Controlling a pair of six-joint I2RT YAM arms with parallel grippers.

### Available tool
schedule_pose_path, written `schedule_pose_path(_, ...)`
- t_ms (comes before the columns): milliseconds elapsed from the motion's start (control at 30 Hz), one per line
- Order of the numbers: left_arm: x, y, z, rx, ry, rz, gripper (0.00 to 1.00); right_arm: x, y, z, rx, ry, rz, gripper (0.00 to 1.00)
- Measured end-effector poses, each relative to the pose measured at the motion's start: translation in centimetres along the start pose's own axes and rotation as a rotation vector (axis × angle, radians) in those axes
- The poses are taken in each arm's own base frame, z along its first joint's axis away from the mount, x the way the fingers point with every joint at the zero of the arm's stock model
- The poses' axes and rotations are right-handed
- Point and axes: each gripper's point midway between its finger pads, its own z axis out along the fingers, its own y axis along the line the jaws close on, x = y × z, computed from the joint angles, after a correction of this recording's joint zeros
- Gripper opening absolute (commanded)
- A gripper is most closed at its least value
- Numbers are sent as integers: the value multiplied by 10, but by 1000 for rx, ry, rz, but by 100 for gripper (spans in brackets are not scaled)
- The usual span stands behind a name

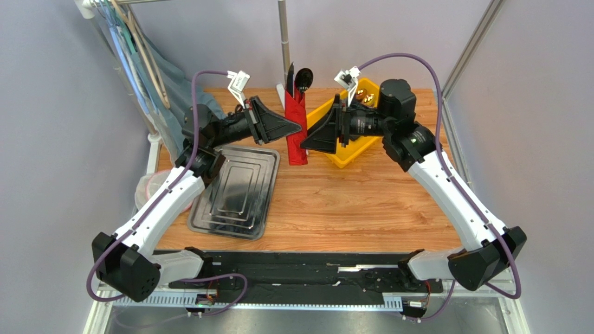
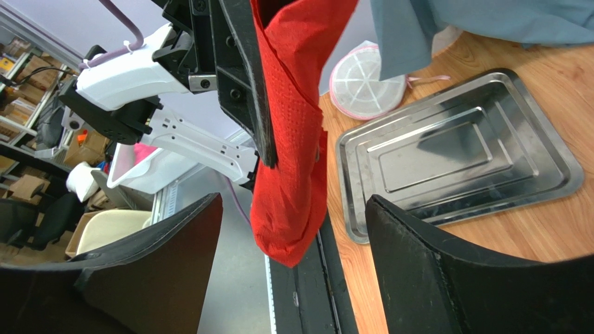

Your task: Place the utensils on the paper napkin and roll it up

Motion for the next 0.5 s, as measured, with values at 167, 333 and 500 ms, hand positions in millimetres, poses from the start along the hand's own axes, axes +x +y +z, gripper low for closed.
schedule_pose_path(167, 1, -1, 0, 5, 4, 5, 0, -1, 2, 13, -32, -2, 35, 69)
schedule_pose_path(333, -1, -3, 1, 14, -5, 16, 0, 3, 7, 23, -64, 4, 53, 52)
schedule_pose_path(500, -3, -4, 1, 20, -10, 25, 0, 18, 6, 30, -78, 27, 94, 17)
